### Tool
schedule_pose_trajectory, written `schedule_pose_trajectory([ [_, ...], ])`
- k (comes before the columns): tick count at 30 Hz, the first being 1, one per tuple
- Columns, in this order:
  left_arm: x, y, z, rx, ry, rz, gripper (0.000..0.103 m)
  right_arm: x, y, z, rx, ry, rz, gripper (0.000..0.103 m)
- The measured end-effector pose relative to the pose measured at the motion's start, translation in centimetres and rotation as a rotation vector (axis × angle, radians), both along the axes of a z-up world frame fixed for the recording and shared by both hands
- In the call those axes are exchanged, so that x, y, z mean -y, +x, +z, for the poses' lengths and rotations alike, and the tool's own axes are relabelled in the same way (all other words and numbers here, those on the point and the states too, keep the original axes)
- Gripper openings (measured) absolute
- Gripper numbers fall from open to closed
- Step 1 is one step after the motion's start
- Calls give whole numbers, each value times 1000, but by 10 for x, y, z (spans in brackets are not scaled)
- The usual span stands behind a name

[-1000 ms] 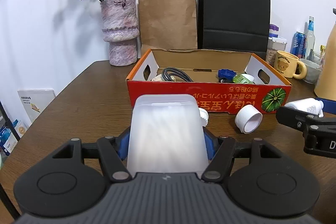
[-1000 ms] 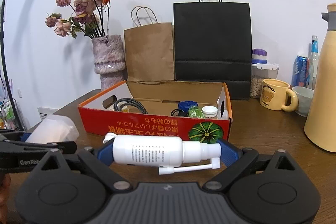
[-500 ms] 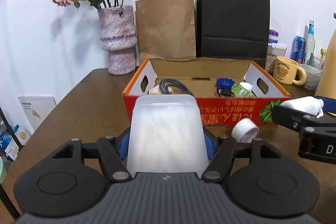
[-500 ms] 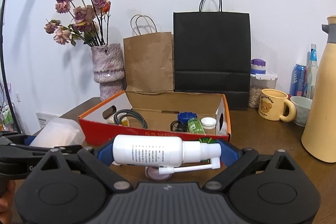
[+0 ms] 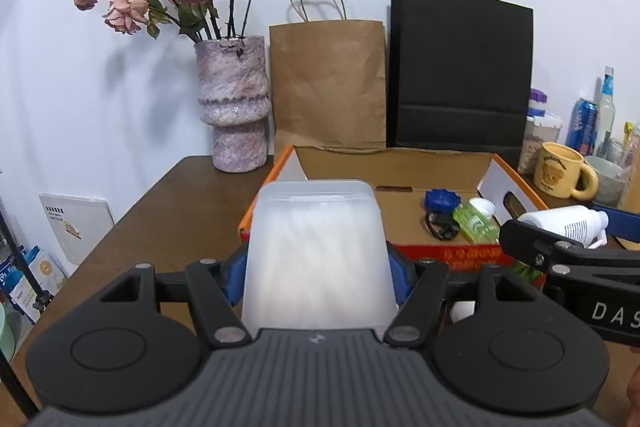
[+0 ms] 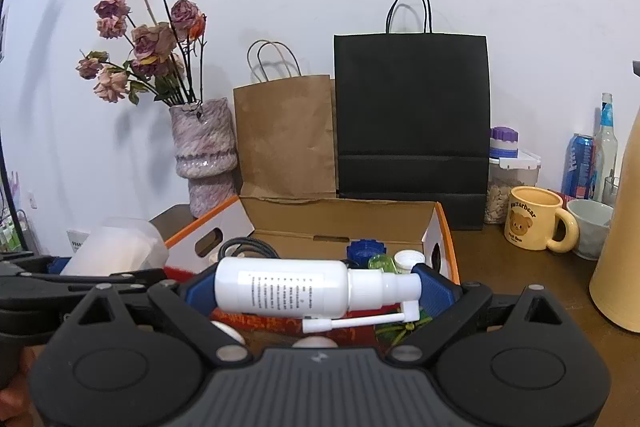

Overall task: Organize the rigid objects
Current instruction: 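Grasp the translucent plastic box with the left tool while the right tool holds the spray bottle, then carry the plastic box and spray bottle over the box and open both tools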

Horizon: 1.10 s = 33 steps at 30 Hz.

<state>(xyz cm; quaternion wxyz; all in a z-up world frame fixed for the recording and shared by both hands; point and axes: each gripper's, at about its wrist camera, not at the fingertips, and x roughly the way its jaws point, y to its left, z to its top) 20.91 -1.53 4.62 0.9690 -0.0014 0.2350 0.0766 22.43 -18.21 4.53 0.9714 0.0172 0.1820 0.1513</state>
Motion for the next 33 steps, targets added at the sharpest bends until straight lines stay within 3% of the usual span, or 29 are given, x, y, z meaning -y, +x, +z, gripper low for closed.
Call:
schedule_pose_trajectory([
  [33,-13,119,4,19,-11,72,66,-12,121,1,11,-4,-75,97],
])
